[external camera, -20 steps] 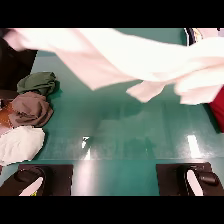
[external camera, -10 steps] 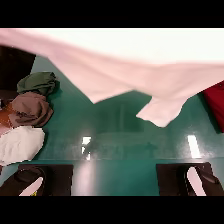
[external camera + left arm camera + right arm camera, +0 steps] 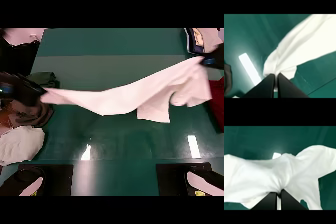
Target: Fold the shirts.
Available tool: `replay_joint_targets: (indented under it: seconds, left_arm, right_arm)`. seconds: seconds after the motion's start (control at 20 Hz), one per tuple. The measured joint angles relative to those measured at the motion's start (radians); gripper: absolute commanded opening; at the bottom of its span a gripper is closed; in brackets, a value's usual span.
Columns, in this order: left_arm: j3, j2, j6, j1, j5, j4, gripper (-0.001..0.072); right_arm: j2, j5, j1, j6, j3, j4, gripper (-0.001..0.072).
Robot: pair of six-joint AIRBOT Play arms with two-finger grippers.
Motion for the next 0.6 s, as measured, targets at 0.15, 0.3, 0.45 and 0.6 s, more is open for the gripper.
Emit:
replay_joint_targets:
  seconds: [0.15, 0.3, 0.45, 0.6]
  left_arm:
    - [-0.196, 0.0, -0.009, 0.0, 0.132, 0.011, 0.0028]
    - [-0.315, -0.002, -0.046, 0.0, 0.243, 0.013, 0.0028]
    - [-0.362, -0.002, -0.071, 0.0, 0.296, 0.012, 0.0028]
    - [-0.38, -0.002, -0.084, 0.0, 0.318, 0.011, 0.0028]
  right_arm:
    - [-0.175, -0.08, 0.089, -0.019, 0.002, -0.058, 0.002]
    - [-0.321, -0.222, 0.124, -0.029, 0.003, -0.086, 0.0021]
    - [-0.414, -0.386, 0.135, -0.034, 0.003, -0.098, 0.0257]
    - [-0.455, -0.538, 0.128, -0.037, 0.015, -0.101, 0.0627]
